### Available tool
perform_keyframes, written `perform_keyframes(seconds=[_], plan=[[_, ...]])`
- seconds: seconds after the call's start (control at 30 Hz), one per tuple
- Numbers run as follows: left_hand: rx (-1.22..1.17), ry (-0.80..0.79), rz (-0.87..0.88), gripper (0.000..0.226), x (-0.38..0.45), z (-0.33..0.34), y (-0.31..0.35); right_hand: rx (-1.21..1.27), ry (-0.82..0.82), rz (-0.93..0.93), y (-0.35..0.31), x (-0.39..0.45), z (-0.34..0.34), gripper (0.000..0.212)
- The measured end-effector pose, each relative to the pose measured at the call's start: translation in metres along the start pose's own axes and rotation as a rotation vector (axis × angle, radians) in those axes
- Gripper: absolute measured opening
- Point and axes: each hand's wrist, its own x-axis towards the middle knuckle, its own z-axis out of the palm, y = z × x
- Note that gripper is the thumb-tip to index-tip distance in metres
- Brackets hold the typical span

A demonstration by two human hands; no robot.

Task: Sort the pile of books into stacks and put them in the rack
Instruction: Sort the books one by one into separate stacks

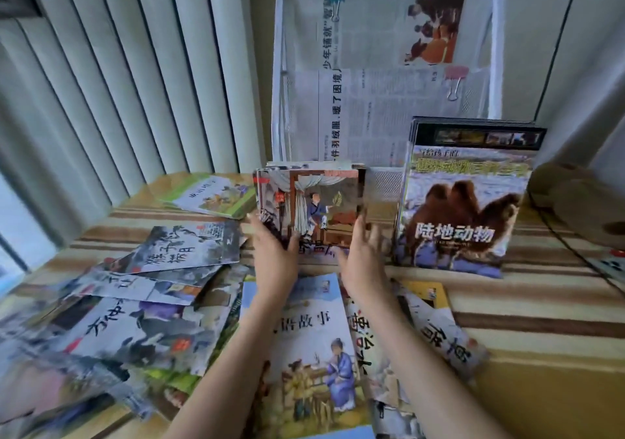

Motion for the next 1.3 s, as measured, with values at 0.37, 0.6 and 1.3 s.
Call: perform_keyframes(seconds=[0.37, 0.6, 1.3], plan=[[0.106, -0.084, 0.078, 0.1, 0.004, 0.007, -0.012, 0.043, 0.016, 0.019, 0.006, 0.006, 0.0, 0.088], [0.061, 0.144, 0.261, 0.079, -0.013, -0.003, 0.002, 0.178, 0.236, 0.009, -0.003, -0.011, -0.03, 0.073], [0.817, -0.287, 0.025, 0.074, -0.126, -0.061, -0.009, -0.1, -0.391, -0.092, 0.001, -0.141, -0.08, 0.074]])
